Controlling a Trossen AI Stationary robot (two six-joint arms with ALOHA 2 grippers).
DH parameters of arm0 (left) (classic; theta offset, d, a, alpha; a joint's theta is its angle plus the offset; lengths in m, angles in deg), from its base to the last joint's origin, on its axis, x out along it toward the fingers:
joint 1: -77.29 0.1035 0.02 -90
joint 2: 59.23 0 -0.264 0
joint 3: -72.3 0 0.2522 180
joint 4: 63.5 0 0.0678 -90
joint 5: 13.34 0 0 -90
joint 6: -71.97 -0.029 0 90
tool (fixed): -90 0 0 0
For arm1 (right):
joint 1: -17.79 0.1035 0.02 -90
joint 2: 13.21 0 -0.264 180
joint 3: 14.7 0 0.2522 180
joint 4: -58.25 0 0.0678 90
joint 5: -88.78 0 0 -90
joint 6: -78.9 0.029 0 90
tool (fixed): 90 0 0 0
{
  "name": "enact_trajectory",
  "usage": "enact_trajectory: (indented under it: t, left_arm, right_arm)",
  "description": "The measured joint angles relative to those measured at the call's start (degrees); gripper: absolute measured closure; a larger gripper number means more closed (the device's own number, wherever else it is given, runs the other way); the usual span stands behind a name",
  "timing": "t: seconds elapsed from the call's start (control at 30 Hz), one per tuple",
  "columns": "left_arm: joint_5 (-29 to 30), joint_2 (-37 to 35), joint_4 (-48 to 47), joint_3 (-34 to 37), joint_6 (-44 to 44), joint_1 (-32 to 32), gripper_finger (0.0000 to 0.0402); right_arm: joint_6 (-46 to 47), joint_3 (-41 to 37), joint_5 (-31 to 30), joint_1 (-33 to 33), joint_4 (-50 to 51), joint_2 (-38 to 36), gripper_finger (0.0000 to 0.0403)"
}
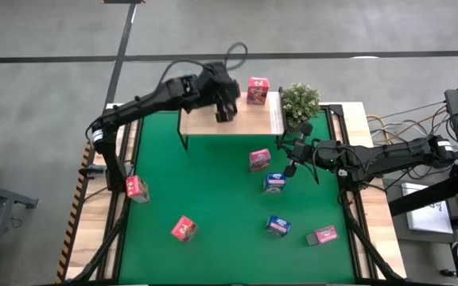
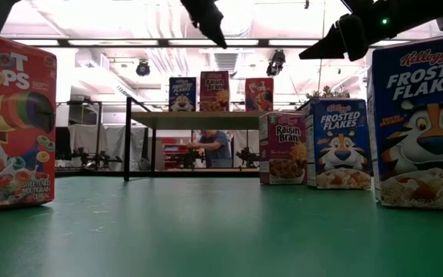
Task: Stack cereal on shelf
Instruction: Put the bottom left violet cereal box on the shelf
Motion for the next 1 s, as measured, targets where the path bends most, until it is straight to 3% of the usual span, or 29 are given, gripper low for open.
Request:
enact_trajectory:
  t: [0.2, 0.5, 1.0]
  left_arm:
    - [-4.81, 0.2, -0.2, 2.16, 1.9, 3.94, 0.0401]
    - [-4.79, 0.46, 1.74, 7.45, 2.16, 4.39, 0.0401]
    - [-4.11, 3.23, 8.9, 7.58, 5.91, 4.58, 0.0401]
  right_arm:
    - [0.02, 0.0, 0.01, 0.0, 0.02, 0.0, 0.0394]
    - [-0.04, 0.0, 0.0, 0.0, 0.02, 0.0, 0.0394]
    - [-0.02, 0.0, 0.01, 0.0, 0.02, 0.0, 0.0394]
